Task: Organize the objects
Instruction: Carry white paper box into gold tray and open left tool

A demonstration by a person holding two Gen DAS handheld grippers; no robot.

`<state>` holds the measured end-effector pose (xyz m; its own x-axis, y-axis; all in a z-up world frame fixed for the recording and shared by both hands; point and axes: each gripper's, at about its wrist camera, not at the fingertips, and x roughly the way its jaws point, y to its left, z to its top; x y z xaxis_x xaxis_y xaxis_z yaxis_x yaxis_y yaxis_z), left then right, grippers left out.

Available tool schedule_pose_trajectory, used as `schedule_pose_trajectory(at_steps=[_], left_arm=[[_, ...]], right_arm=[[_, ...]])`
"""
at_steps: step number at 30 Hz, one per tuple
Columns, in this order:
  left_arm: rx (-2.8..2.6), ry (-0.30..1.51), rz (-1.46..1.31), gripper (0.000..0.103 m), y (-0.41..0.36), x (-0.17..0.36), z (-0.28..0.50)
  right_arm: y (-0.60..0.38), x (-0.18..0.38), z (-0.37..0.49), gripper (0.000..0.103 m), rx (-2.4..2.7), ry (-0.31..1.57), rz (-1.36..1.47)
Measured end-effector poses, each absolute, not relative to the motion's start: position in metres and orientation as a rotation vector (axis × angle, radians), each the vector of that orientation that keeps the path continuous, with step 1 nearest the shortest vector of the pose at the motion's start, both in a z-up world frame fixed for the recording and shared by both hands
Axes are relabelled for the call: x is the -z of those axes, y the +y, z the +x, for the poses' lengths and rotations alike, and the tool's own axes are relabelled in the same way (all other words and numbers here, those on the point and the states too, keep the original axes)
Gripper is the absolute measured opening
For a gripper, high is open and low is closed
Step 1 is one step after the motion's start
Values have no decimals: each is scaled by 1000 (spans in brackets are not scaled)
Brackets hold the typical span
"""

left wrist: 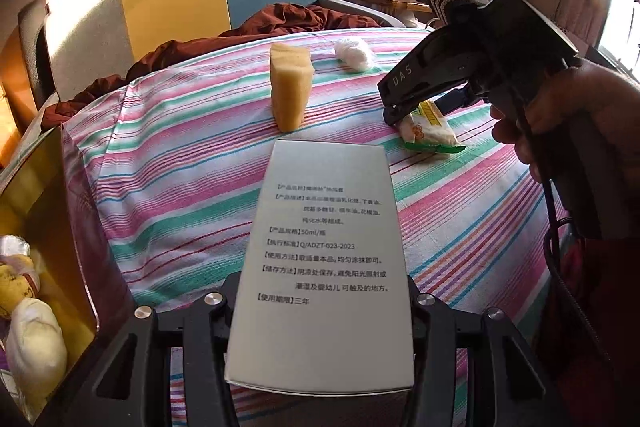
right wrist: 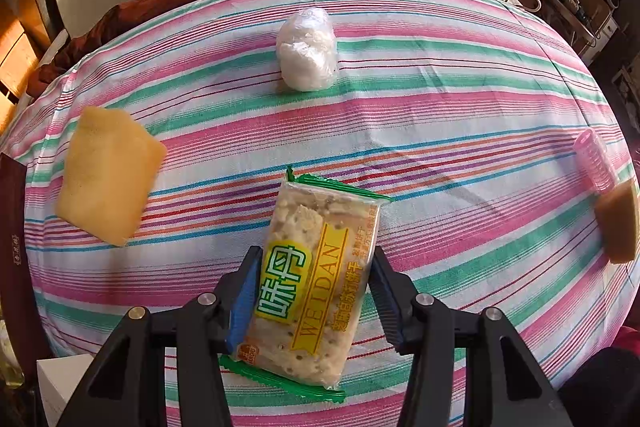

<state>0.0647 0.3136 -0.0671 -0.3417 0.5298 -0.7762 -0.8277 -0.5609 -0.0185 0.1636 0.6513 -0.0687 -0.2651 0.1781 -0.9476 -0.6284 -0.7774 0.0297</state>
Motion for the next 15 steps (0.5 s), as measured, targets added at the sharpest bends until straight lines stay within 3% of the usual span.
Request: schedule_pose_trajectory(at_steps=[15], left_arm=[[-2114,322,-909,51,254,14,47]], right_arm=[[703,61,211,53,-2085,483,-1473]])
